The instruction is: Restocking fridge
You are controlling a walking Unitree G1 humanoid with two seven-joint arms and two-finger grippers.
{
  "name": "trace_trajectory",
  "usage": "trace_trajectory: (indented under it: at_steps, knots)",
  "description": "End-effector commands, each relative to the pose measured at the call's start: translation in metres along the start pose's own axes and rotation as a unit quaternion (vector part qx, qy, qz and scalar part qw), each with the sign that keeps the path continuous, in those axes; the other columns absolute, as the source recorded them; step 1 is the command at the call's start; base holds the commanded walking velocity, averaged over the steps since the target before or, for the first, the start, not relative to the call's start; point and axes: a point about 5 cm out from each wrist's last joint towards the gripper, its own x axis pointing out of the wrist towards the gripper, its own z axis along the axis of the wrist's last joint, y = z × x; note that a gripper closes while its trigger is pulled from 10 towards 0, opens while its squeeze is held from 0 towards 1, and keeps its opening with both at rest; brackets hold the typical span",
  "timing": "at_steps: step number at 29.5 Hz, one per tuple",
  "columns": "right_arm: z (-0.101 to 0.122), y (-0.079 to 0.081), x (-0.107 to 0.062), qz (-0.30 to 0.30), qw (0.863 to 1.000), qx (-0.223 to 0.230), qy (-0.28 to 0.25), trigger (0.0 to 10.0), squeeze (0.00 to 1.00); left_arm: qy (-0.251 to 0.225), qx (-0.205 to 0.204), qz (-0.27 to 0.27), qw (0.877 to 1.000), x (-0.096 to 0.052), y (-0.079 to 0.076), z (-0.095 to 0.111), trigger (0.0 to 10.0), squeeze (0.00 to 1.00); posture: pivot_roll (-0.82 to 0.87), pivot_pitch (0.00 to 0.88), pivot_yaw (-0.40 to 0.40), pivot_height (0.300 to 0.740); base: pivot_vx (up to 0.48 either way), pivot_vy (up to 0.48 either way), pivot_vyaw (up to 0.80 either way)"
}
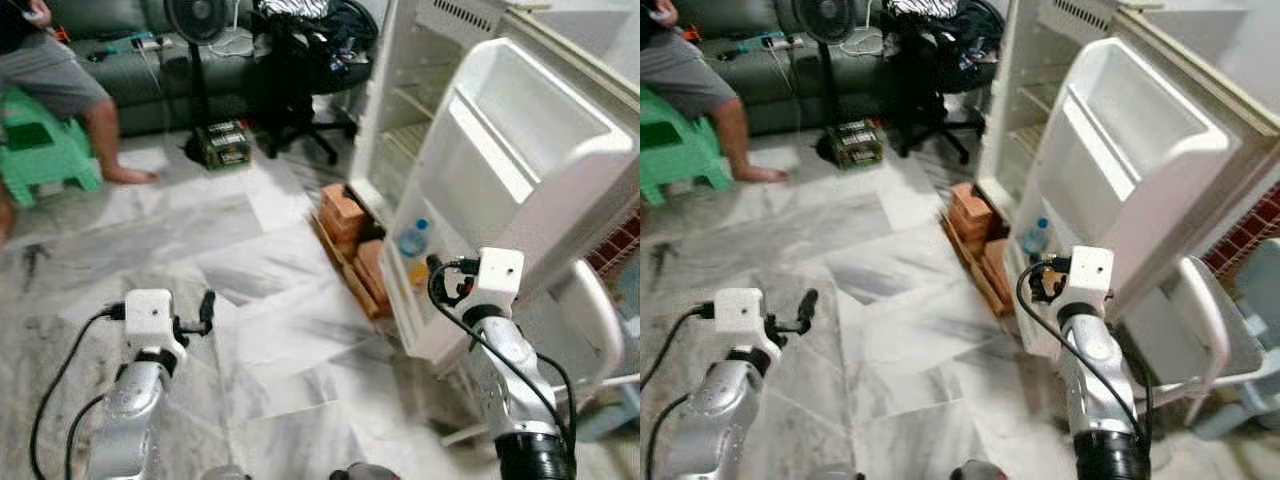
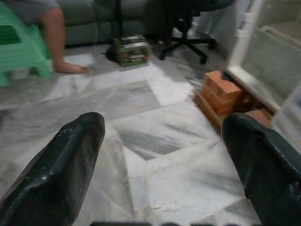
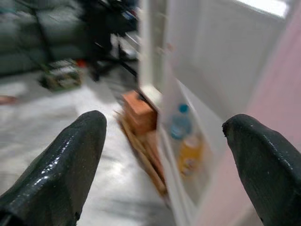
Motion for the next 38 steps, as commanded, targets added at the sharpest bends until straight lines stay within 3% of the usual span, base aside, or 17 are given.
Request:
trace_trajectory:
  at_steps: [1, 3, 5, 15, 20, 26, 32, 38]
  knots:
    - [0.009, 0.004, -0.003, 0.019, 0.999, 0.003, -0.026, 10.0, 0.0, -0.019, 0.016, 0.006, 1.0, 0.0, -0.001, 0.007, 10.0, 0.0, 0.09, 0.0, -0.031, 0.74, 0.0, 0.0, 0.0]
    - [0.011, 0.005, -0.021, 0.057, 0.997, -0.006, -0.047, 10.0, 0.0, -0.048, 0.049, 0.001, 0.998, -0.004, -0.002, 0.019, 10.0, 0.0, 0.08, 0.0, -0.024, 0.74, 0.0, 0.0, 0.0]
    - [0.011, 0.005, -0.026, 0.066, 0.996, -0.007, -0.051, 10.0, 0.0, -0.053, 0.056, 0.0, 0.997, -0.006, -0.001, 0.021, 10.0, 0.0, 0.07, 0.0, -0.022, 0.74, 0.0, 0.0, 0.0]
    - [-0.002, -0.001, -0.06, 0.093, 0.995, -0.02, -0.038, 10.0, 0.0, -0.059, 0.052, -0.009, 0.997, -0.026, 0.005, 0.013, 10.0, 0.0, 0.05, 0.0, -0.011, 0.74, 0.0, 0.0, 0.0]
    - [-0.004, 0.001, -0.065, 0.101, 0.994, -0.03, -0.027, 10.0, 0.0, -0.052, 0.046, -0.009, 0.998, -0.025, 0.001, 0.01, 10.0, 0.0, 0.05, 0.0, -0.004, 0.74, 0.0, 0.0, 0.0]
    - [-0.009, 0.003, -0.072, 0.14, 0.989, -0.047, -0.005, 10.0, 0.0, -0.033, 0.041, -0.03, 0.998, -0.024, -0.008, 0.003, 10.0, 0.0, 0.04, 0.0, 0.014, 0.74, 0.0, 0.0, -0.79]
    - [-0.006, -0.003, -0.064, 0.102, 0.994, -0.039, -0.015, 10.0, 0.0, -0.043, 0.039, -0.033, 0.998, -0.016, -0.01, 0.008, 10.0, 0.0, 0.03, 0.0, 0.012, 0.74, 0.0, 0.0, -0.8]
    - [-0.001, 0.002, -0.058, 0.081, 0.996, -0.028, -0.033, 10.0, 0.0, -0.054, 0.036, -0.038, 0.997, -0.01, -0.01, 0.013, 10.0, 0.0, 0.02, 0.0, 0.012, 0.74, 0.0, 0.0, -0.8]
